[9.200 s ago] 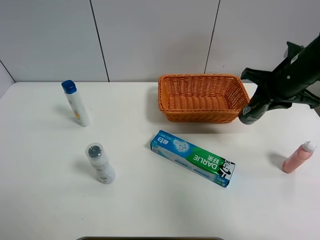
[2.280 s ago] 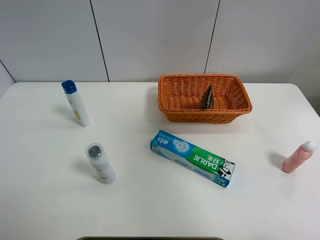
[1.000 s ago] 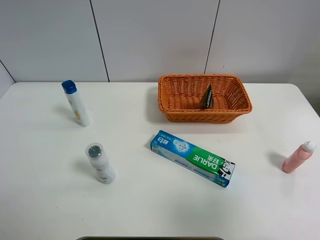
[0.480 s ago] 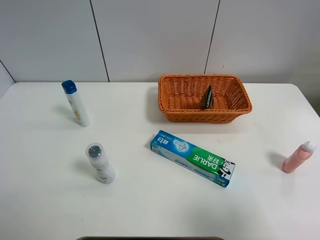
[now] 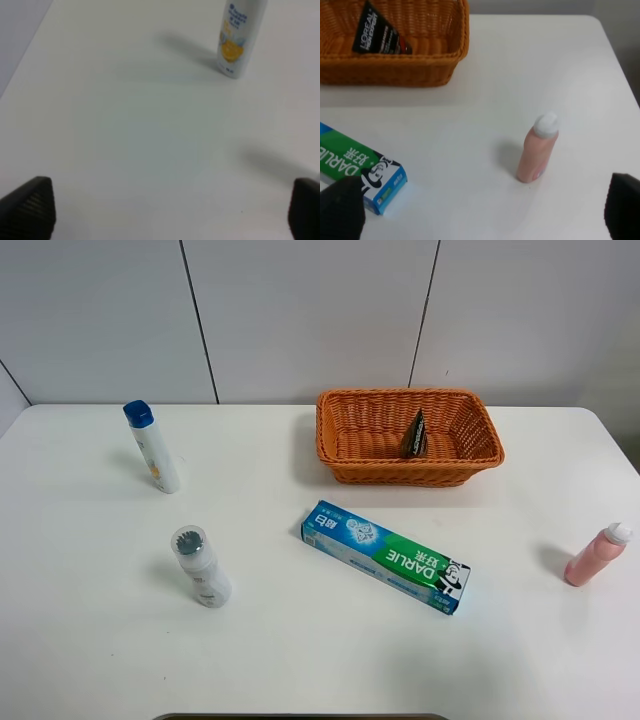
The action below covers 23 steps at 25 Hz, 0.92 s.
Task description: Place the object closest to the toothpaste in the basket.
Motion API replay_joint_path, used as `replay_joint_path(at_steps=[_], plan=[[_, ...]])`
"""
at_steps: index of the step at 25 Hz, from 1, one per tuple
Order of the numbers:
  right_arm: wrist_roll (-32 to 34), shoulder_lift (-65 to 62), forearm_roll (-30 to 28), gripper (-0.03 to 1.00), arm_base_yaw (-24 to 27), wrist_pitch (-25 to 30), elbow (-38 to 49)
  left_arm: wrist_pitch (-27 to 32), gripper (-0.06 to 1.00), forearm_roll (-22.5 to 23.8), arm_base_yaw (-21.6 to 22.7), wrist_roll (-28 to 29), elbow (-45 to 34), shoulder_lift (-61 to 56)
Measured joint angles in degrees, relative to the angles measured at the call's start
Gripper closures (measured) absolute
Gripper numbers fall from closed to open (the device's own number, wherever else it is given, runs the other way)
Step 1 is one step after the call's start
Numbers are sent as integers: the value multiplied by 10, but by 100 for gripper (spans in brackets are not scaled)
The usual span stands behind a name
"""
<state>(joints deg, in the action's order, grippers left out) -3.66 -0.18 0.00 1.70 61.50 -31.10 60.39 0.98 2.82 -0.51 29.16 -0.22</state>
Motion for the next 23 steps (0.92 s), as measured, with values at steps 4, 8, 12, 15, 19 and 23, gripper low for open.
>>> replay_joint_path(at_steps=[4, 8, 12, 15, 19, 23], plan=[[0, 0, 0, -2, 0, -5, 20, 0, 0, 0, 0, 0, 0, 0], [0, 0, 0, -2, 0, -5, 21, 0, 0, 0, 0, 0, 0, 0], [0, 0, 0, -2, 0, -6, 21, 0, 0, 0, 0, 0, 0, 0], [0, 0, 0, -2, 0, -6, 21, 0, 0, 0, 0, 0, 0, 0], [0, 0, 0, -2, 0, -6, 21, 0, 0, 0, 0, 0, 0, 0], [0, 0, 0, -2, 0, -6, 21, 0, 0, 0, 0, 0, 0, 0]])
